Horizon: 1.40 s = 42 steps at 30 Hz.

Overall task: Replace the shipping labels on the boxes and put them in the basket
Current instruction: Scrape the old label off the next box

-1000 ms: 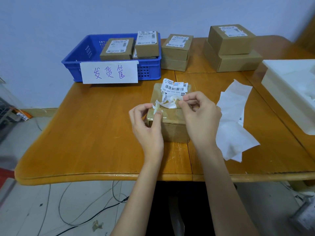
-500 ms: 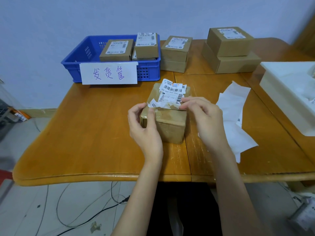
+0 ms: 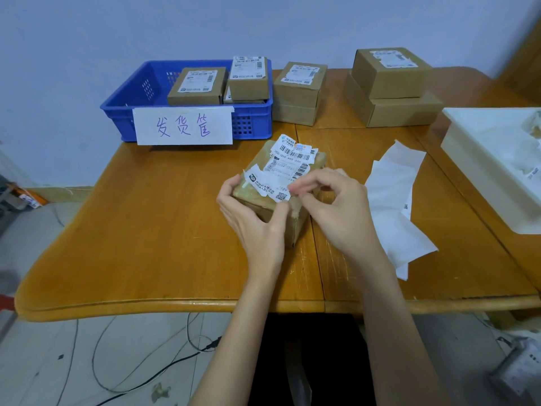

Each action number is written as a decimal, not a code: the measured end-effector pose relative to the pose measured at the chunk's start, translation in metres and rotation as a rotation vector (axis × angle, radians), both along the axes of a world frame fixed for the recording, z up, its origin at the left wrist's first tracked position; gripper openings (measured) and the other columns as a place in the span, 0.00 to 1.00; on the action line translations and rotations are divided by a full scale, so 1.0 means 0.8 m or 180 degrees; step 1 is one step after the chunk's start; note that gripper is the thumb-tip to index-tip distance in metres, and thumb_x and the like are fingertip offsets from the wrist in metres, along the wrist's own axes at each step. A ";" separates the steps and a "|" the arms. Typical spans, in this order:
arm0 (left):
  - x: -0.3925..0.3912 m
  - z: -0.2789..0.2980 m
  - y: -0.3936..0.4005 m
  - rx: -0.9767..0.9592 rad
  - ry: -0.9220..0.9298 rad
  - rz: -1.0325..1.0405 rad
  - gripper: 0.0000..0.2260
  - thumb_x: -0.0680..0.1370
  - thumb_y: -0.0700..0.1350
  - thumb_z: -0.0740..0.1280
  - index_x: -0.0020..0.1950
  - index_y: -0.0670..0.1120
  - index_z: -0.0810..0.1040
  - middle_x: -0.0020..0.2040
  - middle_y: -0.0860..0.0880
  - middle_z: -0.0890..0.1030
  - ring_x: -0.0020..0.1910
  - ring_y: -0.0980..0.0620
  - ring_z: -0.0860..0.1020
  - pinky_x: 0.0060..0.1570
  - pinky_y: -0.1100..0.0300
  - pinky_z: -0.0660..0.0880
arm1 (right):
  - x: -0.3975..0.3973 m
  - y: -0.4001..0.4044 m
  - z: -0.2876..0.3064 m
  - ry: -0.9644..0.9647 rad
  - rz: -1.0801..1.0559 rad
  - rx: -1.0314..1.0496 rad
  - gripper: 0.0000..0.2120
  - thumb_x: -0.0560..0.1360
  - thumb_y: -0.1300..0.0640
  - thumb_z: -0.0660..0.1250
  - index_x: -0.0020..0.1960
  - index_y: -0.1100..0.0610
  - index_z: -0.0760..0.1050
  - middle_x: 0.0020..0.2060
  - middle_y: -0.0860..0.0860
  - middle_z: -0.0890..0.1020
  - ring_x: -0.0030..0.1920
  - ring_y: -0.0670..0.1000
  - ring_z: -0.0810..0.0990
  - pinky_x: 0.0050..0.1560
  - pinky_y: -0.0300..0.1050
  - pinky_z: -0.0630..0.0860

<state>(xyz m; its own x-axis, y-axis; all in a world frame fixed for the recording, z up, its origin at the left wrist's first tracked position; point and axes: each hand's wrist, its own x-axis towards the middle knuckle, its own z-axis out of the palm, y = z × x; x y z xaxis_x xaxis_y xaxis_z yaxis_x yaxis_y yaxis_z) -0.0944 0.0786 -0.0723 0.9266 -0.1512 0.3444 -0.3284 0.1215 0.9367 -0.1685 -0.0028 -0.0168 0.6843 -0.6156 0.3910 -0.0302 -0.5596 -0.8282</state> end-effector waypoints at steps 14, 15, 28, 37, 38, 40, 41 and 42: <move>0.029 0.005 0.009 0.0244 -0.0760 -0.0051 0.13 0.69 0.49 0.65 0.48 0.43 0.71 0.62 0.47 0.73 0.64 0.51 0.70 0.62 0.47 0.69 | -0.004 -0.019 0.016 0.0523 0.0228 -0.0345 0.06 0.72 0.57 0.75 0.49 0.52 0.84 0.45 0.41 0.80 0.49 0.38 0.74 0.49 0.27 0.67; 0.026 0.004 0.009 0.0224 -0.0839 0.0064 0.10 0.69 0.48 0.64 0.44 0.43 0.70 0.58 0.46 0.73 0.60 0.52 0.71 0.59 0.50 0.70 | -0.003 -0.019 0.015 0.0503 0.0204 -0.0309 0.06 0.71 0.56 0.75 0.49 0.52 0.84 0.44 0.40 0.79 0.48 0.38 0.74 0.48 0.27 0.67; 0.016 0.023 0.014 0.0437 -0.1000 0.0111 0.10 0.71 0.36 0.64 0.47 0.44 0.83 0.49 0.46 0.78 0.52 0.45 0.74 0.51 0.68 0.66 | 0.004 -0.020 0.006 0.0485 0.0133 -0.0377 0.05 0.75 0.54 0.71 0.47 0.45 0.83 0.43 0.40 0.76 0.47 0.43 0.74 0.48 0.36 0.69; 0.040 0.045 0.034 0.1013 -0.0802 -0.0951 0.11 0.74 0.43 0.69 0.49 0.59 0.83 0.48 0.51 0.74 0.55 0.53 0.69 0.53 0.74 0.63 | 0.002 -0.020 0.003 0.0456 0.0270 -0.0392 0.08 0.74 0.56 0.72 0.48 0.43 0.83 0.44 0.41 0.76 0.48 0.44 0.73 0.53 0.41 0.69; 0.043 0.047 0.035 0.1073 -0.0811 -0.1030 0.09 0.74 0.45 0.69 0.48 0.59 0.83 0.49 0.52 0.74 0.56 0.53 0.69 0.53 0.75 0.62 | 0.003 -0.020 0.003 0.0462 0.0275 -0.0404 0.09 0.74 0.56 0.71 0.47 0.41 0.82 0.44 0.41 0.75 0.49 0.44 0.72 0.53 0.39 0.67; 0.046 0.050 0.036 0.1151 -0.0789 -0.1083 0.04 0.73 0.48 0.71 0.47 0.56 0.82 0.51 0.52 0.74 0.58 0.53 0.68 0.50 0.78 0.61 | 0.003 -0.019 0.003 0.0488 0.0275 -0.0409 0.10 0.74 0.56 0.71 0.46 0.39 0.81 0.43 0.41 0.75 0.50 0.44 0.72 0.53 0.35 0.64; 0.047 0.051 0.035 0.1148 -0.0758 -0.1076 0.03 0.74 0.49 0.71 0.46 0.54 0.82 0.51 0.52 0.74 0.58 0.53 0.68 0.49 0.79 0.61 | 0.004 -0.018 0.004 0.0499 0.0273 -0.0405 0.11 0.75 0.56 0.71 0.45 0.39 0.81 0.44 0.40 0.75 0.50 0.44 0.72 0.53 0.35 0.64; 0.048 0.051 0.034 0.1112 -0.0711 -0.1054 0.03 0.74 0.49 0.71 0.46 0.53 0.81 0.52 0.53 0.74 0.58 0.53 0.68 0.47 0.79 0.61 | 0.004 -0.018 0.004 0.0494 0.0272 -0.0405 0.11 0.75 0.56 0.71 0.45 0.39 0.80 0.44 0.40 0.75 0.50 0.45 0.72 0.54 0.38 0.66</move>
<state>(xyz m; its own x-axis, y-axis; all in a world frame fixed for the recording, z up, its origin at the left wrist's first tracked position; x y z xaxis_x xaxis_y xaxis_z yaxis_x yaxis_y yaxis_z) -0.0563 0.1056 -0.0314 0.7196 -0.5644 0.4046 -0.5214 -0.0542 0.8516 -0.1657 -0.0174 -0.0137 0.7899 -0.5052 0.3477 -0.0999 -0.6654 -0.7398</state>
